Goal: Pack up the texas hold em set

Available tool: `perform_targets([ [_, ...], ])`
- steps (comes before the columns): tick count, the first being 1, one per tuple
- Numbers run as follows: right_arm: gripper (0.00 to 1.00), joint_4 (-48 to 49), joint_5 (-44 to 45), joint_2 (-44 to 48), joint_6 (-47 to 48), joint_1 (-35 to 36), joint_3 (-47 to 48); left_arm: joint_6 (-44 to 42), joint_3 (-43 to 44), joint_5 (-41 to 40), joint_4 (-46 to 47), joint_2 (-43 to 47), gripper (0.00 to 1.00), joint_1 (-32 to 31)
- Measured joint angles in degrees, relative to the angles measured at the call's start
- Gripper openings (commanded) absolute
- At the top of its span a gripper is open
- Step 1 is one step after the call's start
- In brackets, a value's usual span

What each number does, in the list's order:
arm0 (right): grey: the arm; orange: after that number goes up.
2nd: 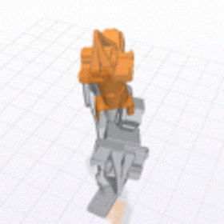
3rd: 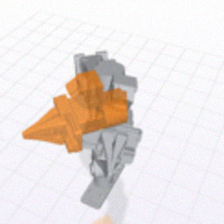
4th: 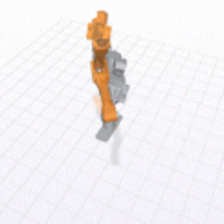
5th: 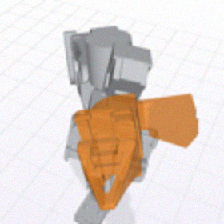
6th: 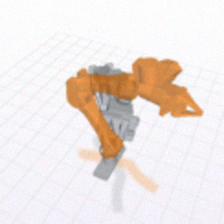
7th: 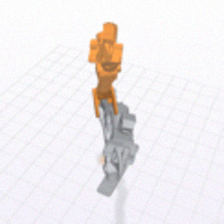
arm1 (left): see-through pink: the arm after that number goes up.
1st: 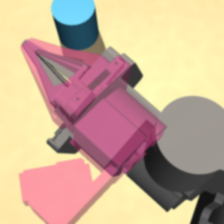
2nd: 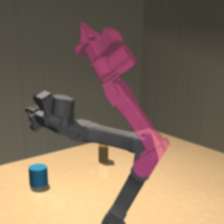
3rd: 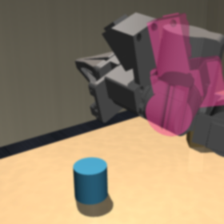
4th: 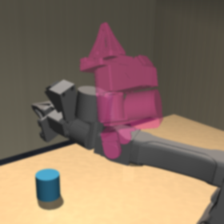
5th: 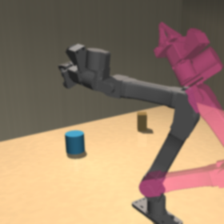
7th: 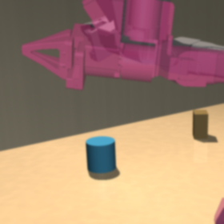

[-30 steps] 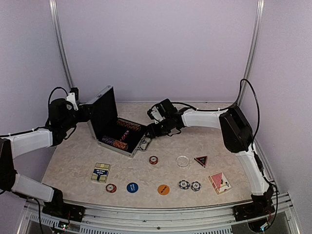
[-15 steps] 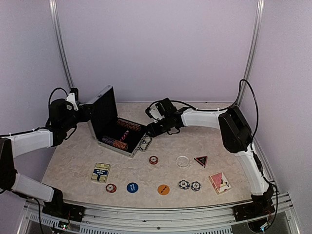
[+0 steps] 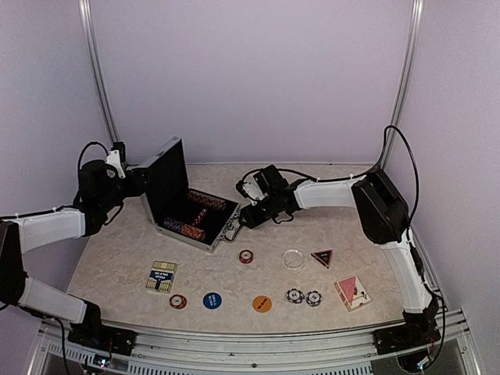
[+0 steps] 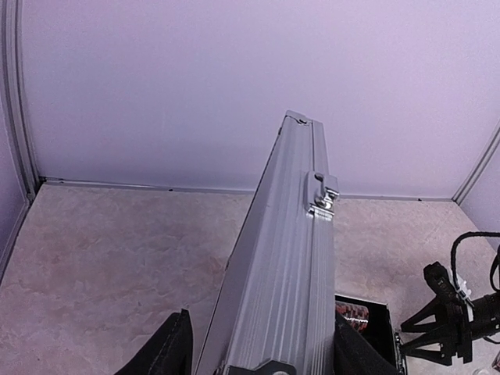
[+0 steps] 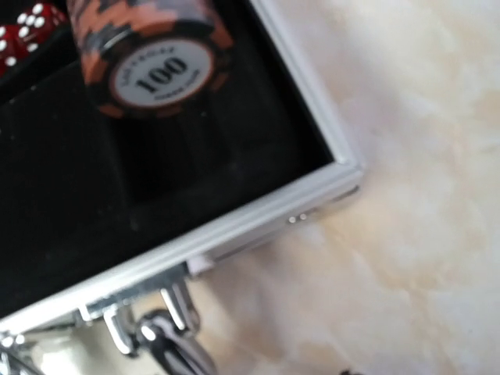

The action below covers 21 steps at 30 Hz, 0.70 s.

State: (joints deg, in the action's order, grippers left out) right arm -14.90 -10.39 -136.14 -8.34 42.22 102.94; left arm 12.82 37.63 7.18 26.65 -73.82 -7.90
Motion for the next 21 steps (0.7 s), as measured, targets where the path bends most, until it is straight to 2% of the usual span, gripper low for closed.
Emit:
perform_targets([
  [6,0.47,0.28,-0.31,0.15,0.0,0.02,0.2,-0.11,-0.74,0.68,0.9,0.0,0.58,-0.04],
  [11,0.32,-2.47,-0.37,-1.36,0.66,0.17,4.24,-0.22,-0.96,1.33,1.25,-0.07,0.59,-0.37],
  [14,0.32,-2.91,-0.7,-2.23,1.11,0.52,5.31,-0.24,-1.01,1.62,1.33,-0.33,0.59,-0.5],
  [18,0.37,-2.8,-0.44,-2.54,1.81,1.03,5.14,-0.26,-1.01,1.81,1.53,-1.25,0.59,-0.5],
  [21,0.35,-1.27,0.04,-2.51,2.62,1.4,4.04,-0.24,-0.98,1.95,1.55,-1.84,0.59,-0.5],
])
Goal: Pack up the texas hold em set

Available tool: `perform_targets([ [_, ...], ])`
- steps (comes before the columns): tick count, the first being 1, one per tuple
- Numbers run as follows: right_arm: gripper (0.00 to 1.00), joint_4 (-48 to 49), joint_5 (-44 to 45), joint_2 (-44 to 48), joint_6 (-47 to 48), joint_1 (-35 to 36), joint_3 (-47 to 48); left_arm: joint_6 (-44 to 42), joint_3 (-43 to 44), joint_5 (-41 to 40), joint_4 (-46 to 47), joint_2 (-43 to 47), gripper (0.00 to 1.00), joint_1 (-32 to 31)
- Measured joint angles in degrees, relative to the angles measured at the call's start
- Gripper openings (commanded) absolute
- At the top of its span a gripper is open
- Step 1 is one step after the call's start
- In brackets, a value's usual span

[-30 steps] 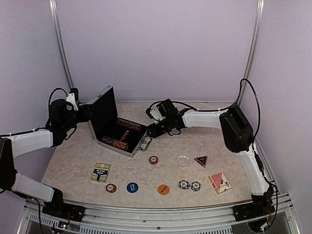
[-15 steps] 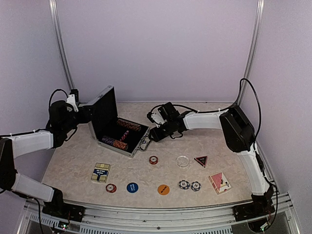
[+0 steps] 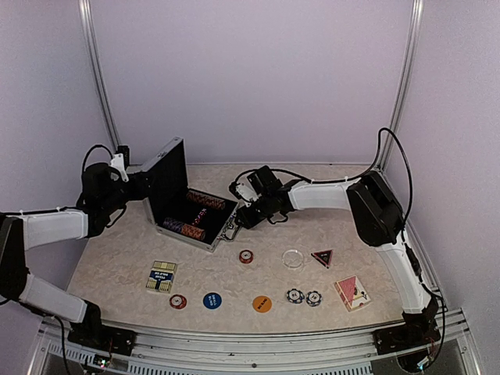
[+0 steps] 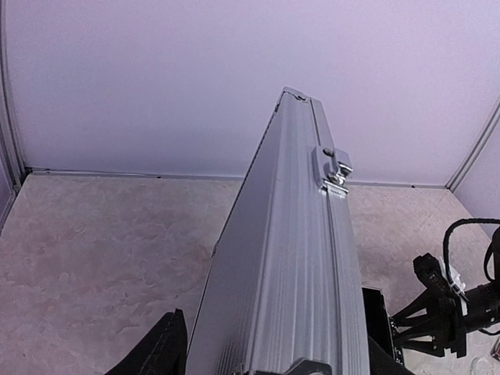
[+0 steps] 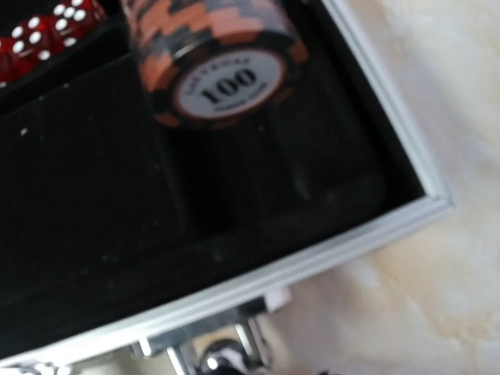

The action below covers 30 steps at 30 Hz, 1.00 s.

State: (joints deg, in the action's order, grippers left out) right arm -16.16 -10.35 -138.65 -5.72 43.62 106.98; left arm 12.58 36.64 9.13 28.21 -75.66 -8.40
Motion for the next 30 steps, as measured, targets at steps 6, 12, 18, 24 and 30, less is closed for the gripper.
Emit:
perform_targets([
  [6,0.09,1.22,2.51,0.11,1.64,0.98,-0.33,0.0,-0.02,0.35,0.04,-0.2,0.6,0.0],
  [12,0.0,1.51,4.81,0.11,2.47,1.44,-0.37,0.0,-0.02,0.7,0.07,-0.52,0.6,0.0],
  [18,0.0,5.44,6.01,1.44,1.7,1.73,-3.89,-0.07,0.7,1.64,-0.44,-2.43,0.62,0.02],
  [24,0.0,9.57,8.09,4.59,-1.99,2.08,-10.21,-0.35,6.97,3.93,-3.67,-7.43,0.64,-0.13],
  [30,0.0,11.43,9.64,8.48,-7.1,1.81,-16.72,-1.49,12.11,3.5,-5.2,-11.37,0.64,-3.74],
])
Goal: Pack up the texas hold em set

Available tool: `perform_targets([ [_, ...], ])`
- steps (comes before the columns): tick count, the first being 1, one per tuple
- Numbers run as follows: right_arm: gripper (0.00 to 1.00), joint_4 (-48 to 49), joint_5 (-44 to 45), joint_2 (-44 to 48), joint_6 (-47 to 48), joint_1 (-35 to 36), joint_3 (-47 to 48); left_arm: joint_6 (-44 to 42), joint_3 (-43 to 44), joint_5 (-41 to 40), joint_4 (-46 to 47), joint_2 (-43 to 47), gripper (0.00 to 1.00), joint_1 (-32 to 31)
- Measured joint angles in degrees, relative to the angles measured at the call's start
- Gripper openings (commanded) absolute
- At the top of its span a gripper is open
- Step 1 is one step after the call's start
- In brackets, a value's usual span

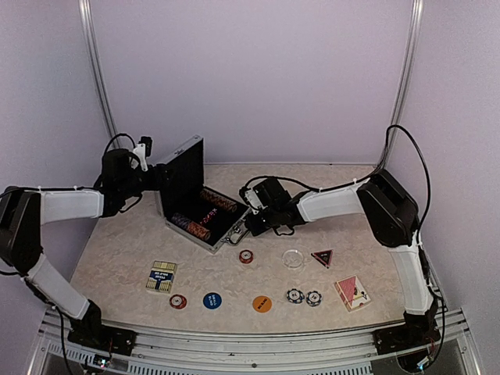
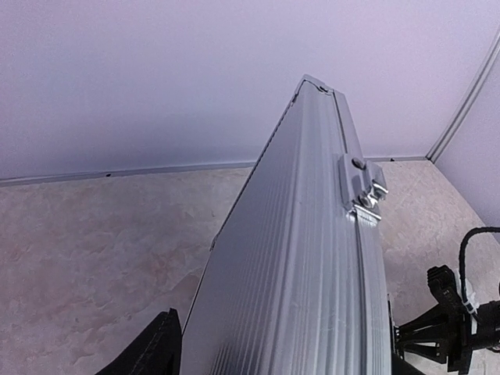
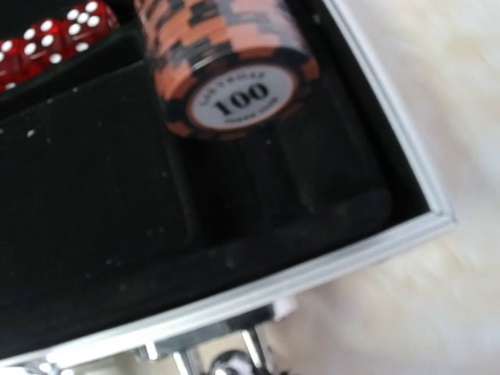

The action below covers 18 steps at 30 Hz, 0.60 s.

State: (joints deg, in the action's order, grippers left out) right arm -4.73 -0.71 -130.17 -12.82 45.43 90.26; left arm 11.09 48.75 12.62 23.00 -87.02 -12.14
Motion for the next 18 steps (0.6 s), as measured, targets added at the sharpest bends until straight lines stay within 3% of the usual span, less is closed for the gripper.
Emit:
perform_targets([
  [18,0.0,6.95,3.34,12.04,-14.23,-3.96,-19.82,-0.87,23.54,-2.58,-3.02,-19.39,0.69,-8.68],
])
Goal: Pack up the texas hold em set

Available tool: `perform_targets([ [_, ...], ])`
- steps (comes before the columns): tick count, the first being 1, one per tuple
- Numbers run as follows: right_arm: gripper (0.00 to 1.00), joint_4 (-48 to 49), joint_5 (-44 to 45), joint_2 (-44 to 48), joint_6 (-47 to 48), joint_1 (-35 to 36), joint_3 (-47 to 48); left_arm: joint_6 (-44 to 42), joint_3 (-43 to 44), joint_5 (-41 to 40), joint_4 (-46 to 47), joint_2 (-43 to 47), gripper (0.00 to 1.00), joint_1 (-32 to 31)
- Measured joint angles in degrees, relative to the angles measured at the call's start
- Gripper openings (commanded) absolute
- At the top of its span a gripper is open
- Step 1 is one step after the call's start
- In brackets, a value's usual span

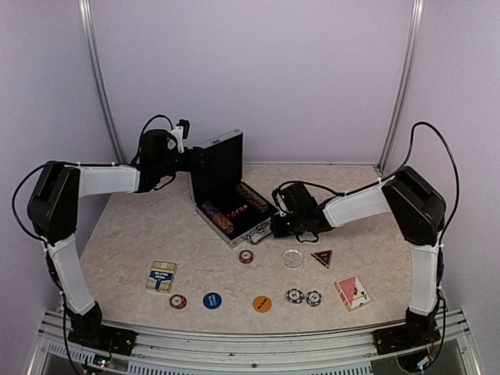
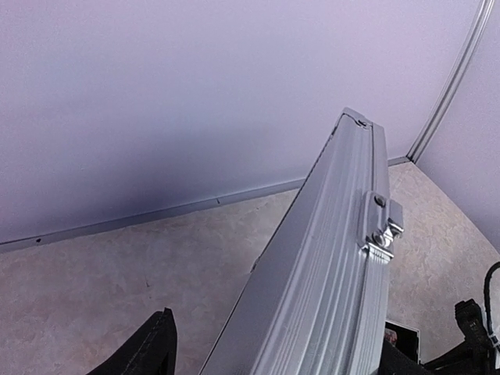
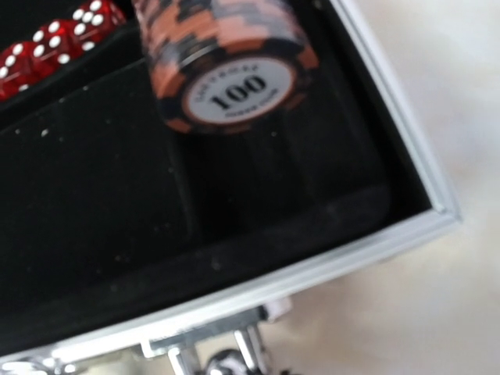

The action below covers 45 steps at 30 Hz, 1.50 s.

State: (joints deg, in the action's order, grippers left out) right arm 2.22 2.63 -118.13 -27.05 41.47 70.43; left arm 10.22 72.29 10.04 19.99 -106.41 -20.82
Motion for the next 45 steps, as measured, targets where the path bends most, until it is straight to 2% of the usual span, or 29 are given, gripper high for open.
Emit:
perform_targets([
  [14,0.0,2.4,4.35,5.81,-15.39,0.46,-8.74,0.07,17.94,2.4,-3.91,-12.87,0.7,-2.4],
  [22,0.0,0.0,10.97,5.51,-22.99,6.49,-7.45,-0.31,22.14,4.66,-3.87,-16.15,0.71,-2.29],
  [34,0.0,-0.61,13.86,4.07,-27.06,9.25,-5.97,2.32,25.27,6.32,-3.43,-19.58,0.75,-0.76],
  [39,0.0,-0.66,14.21,3.58,-27.45,9.79,-5.27,4.66,27.41,6.45,-3.37,-21.31,0.85,-0.13],
  [43,0.0,-0.66,14.21,3.58,-27.65,9.84,-5.22,6.25,27.63,6.73,-3.28,-21.81,0.99,0.24],
  [45,0.0,-0.66,14.19,3.58,-27.65,9.86,-5.2,6.47,27.58,6.91,-3.26,-21.86,0.99,0.28],
])
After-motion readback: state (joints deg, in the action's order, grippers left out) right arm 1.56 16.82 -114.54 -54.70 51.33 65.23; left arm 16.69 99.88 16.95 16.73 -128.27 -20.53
